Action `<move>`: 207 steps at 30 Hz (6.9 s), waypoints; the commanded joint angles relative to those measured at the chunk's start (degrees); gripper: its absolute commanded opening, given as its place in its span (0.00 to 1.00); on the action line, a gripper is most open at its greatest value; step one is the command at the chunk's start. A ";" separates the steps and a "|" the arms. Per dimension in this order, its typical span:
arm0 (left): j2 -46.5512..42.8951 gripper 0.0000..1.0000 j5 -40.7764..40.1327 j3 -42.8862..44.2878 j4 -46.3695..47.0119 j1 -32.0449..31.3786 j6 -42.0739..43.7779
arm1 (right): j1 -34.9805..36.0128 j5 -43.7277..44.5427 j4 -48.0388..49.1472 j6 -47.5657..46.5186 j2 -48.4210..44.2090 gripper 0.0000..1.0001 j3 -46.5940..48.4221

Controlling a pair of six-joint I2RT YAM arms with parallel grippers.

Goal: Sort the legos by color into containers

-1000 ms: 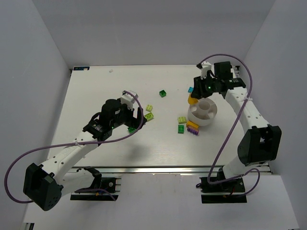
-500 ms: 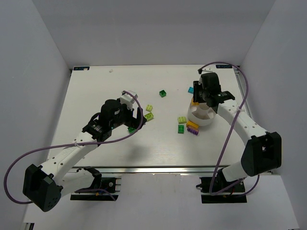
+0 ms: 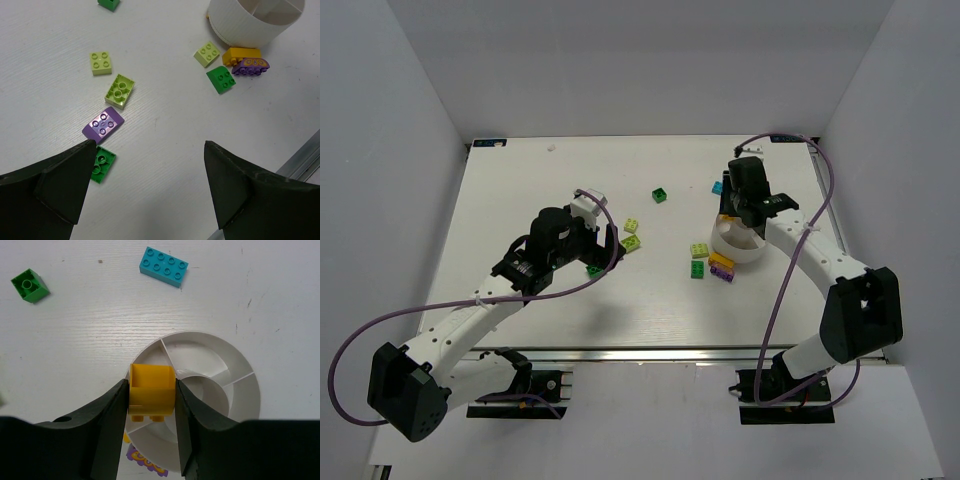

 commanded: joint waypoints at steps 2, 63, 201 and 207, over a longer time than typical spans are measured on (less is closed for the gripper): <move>-1.73 0.98 -0.45 -0.12 -0.01 0.30 0.30 | 0.15 2.57 2.90 2.00 0.37 0.00 -0.82; -1.82 0.90 2.98 -1.53 2.19 0.30 -3.31 | 0.41 -28.82 -15.39 -38.97 -17.83 0.82 -22.09; 2.40 0.00 27.57 -12.16 43.32 -4.01 -6.65 | 3.23 -83.03 -22.11 -50.19 -10.01 0.89 -1.28; 3.27 0.00 32.77 -11.37 43.84 -4.01 -6.29 | 3.75 -85.24 -25.76 -59.27 -7.62 0.89 0.58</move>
